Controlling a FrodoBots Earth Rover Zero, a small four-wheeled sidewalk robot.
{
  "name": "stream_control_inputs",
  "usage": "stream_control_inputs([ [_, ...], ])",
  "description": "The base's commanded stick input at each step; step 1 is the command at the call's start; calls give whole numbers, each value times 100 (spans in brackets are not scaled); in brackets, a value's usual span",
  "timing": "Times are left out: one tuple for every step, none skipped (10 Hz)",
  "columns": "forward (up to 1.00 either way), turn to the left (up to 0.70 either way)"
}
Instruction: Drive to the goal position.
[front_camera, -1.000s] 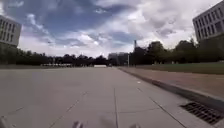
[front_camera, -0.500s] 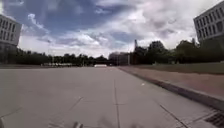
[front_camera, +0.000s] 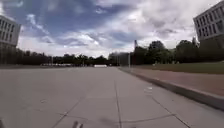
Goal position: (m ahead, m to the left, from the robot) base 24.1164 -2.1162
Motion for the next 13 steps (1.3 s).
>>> stream_control_inputs([
  [100, -23],
  [100, -31],
  [100, -2],
  [100, 0],
  [100, 0],
  [100, 0],
  [100, 0],
  [100, 0],
  [100, 0],
  [100, 0],
  [100, 0],
  [100, 0],
  [100, 0],
])
